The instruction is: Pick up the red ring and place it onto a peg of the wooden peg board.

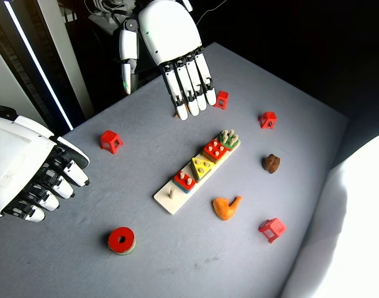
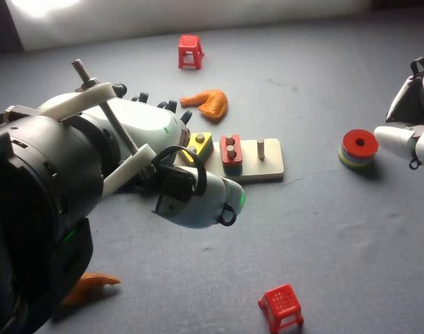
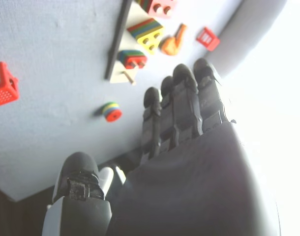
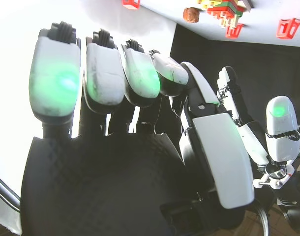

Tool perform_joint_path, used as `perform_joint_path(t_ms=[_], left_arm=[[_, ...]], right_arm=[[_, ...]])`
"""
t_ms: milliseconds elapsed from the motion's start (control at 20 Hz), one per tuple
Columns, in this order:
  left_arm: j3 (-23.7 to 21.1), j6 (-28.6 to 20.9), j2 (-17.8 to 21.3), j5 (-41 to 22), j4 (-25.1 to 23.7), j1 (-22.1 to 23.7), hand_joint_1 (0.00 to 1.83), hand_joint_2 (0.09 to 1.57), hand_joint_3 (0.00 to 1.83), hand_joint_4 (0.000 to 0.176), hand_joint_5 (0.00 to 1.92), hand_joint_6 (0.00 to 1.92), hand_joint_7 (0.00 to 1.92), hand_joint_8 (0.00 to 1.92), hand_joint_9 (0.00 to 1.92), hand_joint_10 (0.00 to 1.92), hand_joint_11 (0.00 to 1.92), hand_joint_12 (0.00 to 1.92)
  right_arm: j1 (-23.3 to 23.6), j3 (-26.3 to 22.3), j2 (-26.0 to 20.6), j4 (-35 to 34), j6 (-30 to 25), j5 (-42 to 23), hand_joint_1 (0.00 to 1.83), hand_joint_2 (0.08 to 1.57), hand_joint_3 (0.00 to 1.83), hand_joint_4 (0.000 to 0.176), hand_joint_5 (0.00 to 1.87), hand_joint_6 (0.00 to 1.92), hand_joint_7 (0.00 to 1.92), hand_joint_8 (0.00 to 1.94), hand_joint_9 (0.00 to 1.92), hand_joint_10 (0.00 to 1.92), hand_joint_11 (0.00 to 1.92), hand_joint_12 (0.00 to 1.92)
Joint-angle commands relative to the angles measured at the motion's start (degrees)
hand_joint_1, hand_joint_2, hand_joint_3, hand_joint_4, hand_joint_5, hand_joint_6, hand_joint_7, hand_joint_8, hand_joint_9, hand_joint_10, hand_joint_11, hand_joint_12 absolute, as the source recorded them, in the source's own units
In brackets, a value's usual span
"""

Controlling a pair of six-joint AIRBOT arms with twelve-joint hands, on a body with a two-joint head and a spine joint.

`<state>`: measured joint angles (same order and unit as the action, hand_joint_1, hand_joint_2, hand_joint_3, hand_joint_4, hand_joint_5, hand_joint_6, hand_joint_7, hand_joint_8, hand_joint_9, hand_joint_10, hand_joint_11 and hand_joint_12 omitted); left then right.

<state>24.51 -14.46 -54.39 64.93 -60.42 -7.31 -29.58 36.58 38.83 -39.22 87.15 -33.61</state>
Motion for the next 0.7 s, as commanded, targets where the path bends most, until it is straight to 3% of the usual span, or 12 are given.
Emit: perform_joint_path(t_ms=[0, 50, 100, 350, 500, 550, 650], left_arm=[[0.14, 0.2, 0.1, -0.42, -4.91, 0.39, 0.0, 1.05, 0.19, 0.0, 0.04, 0.01, 0.02, 0.02, 0.0, 0.01, 0.0, 0.0], [0.13, 0.2, 0.1, -0.42, -4.91, 0.39, 0.0, 1.05, 0.19, 0.0, 0.04, 0.01, 0.02, 0.02, 0.0, 0.01, 0.0, 0.0], [0.13, 0.2, 0.1, -0.42, -4.91, 0.43, 0.0, 1.12, 0.04, 0.0, 0.03, 0.0, 0.01, 0.0, 0.0, 0.0, 0.0, 0.0], [0.16, 0.2, 0.1, -0.42, -5.09, 0.46, 0.0, 1.14, 0.02, 0.0, 0.05, 0.02, 0.02, 0.01, 0.0, 0.0, 0.0, 0.0], [0.16, 0.2, 0.1, -0.41, -5.09, 0.45, 0.0, 1.14, 0.01, 0.0, 0.06, 0.01, 0.02, 0.01, 0.0, 0.0, 0.0, 0.0], [0.16, 0.2, 0.1, -0.41, -5.09, 0.45, 0.0, 1.15, 0.02, 0.0, 0.06, 0.01, 0.02, 0.01, 0.0, 0.0, 0.0, 0.0], [0.16, 0.2, 0.1, -0.41, -5.09, 0.45, 0.0, 1.14, 0.01, 0.0, 0.05, 0.01, 0.02, 0.0, 0.0, 0.0, 0.0, 0.0]], right_arm=[[0.32, 0.13, -0.25, 1.41, 0.05, -5.92, 0.4, 1.04, 0.15, 0.0, 0.08, 0.06, 0.05, 0.05, 0.02, 0.05, 0.0, 0.12], [0.31, 0.13, -0.25, 1.38, 0.06, -5.92, 0.4, 1.04, 0.15, 0.0, 0.08, 0.06, 0.05, 0.05, 0.02, 0.05, 0.0, 0.12], [0.31, 0.13, -0.25, 1.37, 0.07, -5.92, 0.37, 1.11, 0.03, 0.0, 0.08, 0.01, 0.06, 0.01, 0.02, 0.01, 0.0, 0.03], [0.31, 0.13, -0.25, 1.28, 0.33, -5.97, 0.37, 1.13, 0.01, 0.0, 0.07, 0.0, 0.04, 0.0, 0.0, 0.0, 0.0, 0.0], [0.3, 0.22, -0.25, 1.21, 1.2, -6.63, 0.42, 1.07, 0.0, 0.0, 0.08, 0.0, 0.06, 0.0, 0.01, 0.0, 0.0, 0.0], [0.32, 0.33, -0.24, 1.22, 1.2, -6.62, 0.21, 1.04, 0.0, 0.0, 0.02, 0.0, 0.01, 0.0, 0.0, 0.0, 0.0, 0.0], [0.4, 1.31, -0.07, 1.22, 1.04, -5.58, 0.31, 0.92, 0.0, 0.0, 0.15, 0.02, 0.1, 0.0, 0.0, 0.0, 0.0, 0.0]])
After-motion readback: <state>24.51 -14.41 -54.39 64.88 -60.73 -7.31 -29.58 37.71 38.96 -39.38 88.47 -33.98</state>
